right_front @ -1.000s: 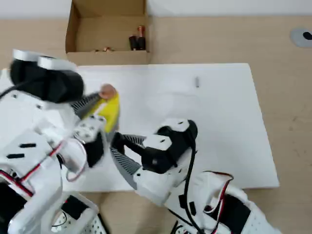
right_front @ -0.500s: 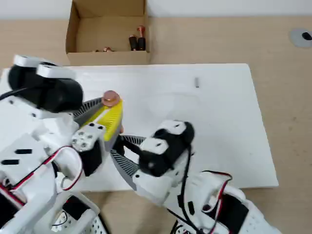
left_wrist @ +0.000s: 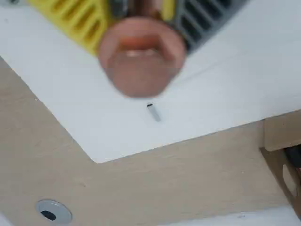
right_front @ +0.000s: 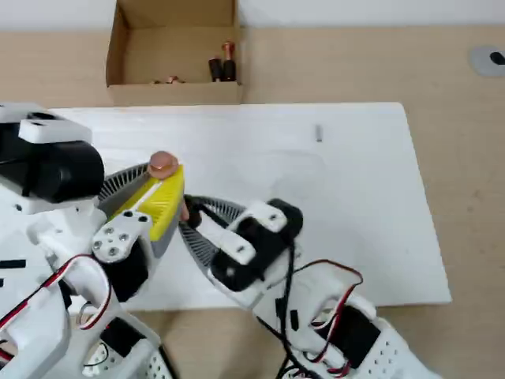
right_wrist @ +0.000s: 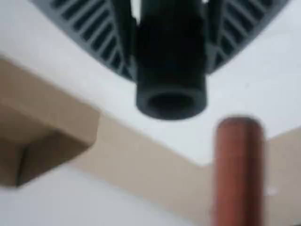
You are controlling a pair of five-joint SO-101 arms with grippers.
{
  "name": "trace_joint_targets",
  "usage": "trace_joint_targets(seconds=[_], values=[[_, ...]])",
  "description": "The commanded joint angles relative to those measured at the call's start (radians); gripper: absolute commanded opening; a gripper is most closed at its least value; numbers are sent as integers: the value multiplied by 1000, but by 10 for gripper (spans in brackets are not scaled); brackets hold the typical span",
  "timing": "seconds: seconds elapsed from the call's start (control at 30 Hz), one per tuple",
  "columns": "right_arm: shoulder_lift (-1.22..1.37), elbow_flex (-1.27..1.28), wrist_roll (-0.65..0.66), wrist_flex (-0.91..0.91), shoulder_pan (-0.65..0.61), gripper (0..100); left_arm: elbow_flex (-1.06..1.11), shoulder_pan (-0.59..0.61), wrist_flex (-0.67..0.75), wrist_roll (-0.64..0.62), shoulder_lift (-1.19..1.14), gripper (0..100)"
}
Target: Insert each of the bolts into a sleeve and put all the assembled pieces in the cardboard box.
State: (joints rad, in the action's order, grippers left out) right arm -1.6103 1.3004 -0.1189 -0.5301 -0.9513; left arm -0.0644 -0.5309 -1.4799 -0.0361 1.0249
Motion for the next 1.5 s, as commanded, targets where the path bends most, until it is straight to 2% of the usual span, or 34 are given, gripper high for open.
trace_joint_targets(seconds=[0.0,0.27,0.5,0.7,0.8,0.9,1.13,1.47], values=[[-90,91,63,100,21,9,-44,14,0,49,-1,5],[-262,199,71,103,21,9,-40,20,26,112,-1,5],[-265,206,64,103,22,9,100,14,110,114,4,5],[-271,225,46,121,24,9,275,15,199,114,125,6],[-271,277,46,198,61,9,350,23,229,114,202,5],[-271,326,46,273,93,9,387,25,235,114,259,5],[-271,340,14,281,93,9,413,25,241,114,303,5],[-271,341,9,281,93,9,557,25,497,110,308,5]])
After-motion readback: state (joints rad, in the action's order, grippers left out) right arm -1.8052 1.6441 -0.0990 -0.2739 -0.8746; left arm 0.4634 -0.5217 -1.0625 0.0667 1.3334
